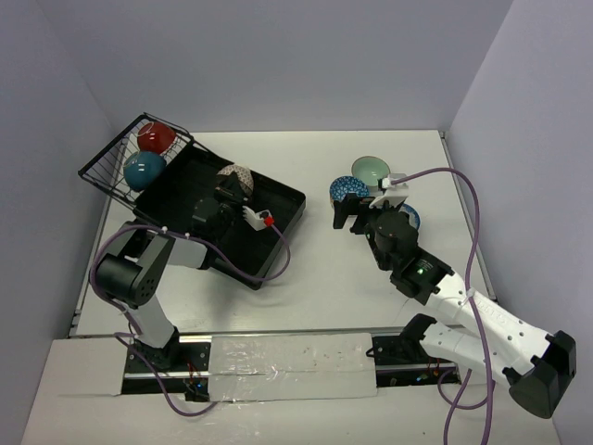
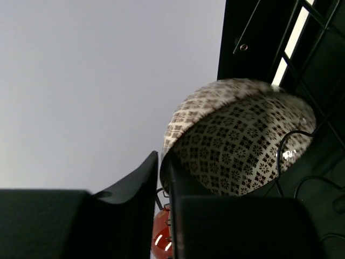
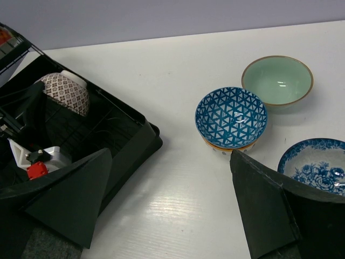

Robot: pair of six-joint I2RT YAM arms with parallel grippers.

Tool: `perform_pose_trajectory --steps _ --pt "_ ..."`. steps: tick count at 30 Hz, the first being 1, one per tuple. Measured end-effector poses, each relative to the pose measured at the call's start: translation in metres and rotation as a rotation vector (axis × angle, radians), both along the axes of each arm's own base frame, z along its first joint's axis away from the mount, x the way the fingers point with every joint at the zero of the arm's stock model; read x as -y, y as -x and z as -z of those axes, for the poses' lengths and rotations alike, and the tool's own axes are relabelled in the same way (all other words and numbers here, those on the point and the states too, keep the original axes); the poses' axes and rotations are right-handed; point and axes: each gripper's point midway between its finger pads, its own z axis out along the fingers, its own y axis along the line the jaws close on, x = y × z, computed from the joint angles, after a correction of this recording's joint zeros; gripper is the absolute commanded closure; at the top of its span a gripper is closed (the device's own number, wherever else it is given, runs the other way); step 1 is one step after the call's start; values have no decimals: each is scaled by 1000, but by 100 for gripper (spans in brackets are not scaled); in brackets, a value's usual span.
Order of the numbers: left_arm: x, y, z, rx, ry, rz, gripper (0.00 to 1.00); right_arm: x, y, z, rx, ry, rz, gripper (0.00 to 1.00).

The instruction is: Load the bowls into the dish rack

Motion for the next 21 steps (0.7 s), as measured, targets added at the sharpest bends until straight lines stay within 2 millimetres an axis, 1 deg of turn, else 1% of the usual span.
perform_pose_trajectory --steps 2,5,6,9,11,12,16,17,20,21 --pt "1 1 -1 -1 0 0 79 0 0 -1 2 0 0 2" --pt "2 3 -4 -1 0 3 76 1 1 -2 6 -2 0 2" --pt "3 5 -7 5 3 3 71 1 1 -3 8 -4 0 2" --pt "3 10 -20 26 15 -1 62 2 2 -5 13 -9 3 2" --pt "2 14 -29 34 25 -3 61 3 2 -6 16 -11 4 2" --pt "3 16 -34 39 32 -3 58 3 2 -7 18 -13 4 2" --pt "3 32 -49 39 70 -14 51 4 3 -9 24 -20 4 2" --pt "3 36 -51 34 82 -19 46 4 4 -10 26 -24 4 2" --pt "3 51 -62 5 173 -39 41 5 5 -13 31 -38 8 2" --pt "3 57 -66 -14 220 -44 37 6 5 -14 33 -44 11 2"
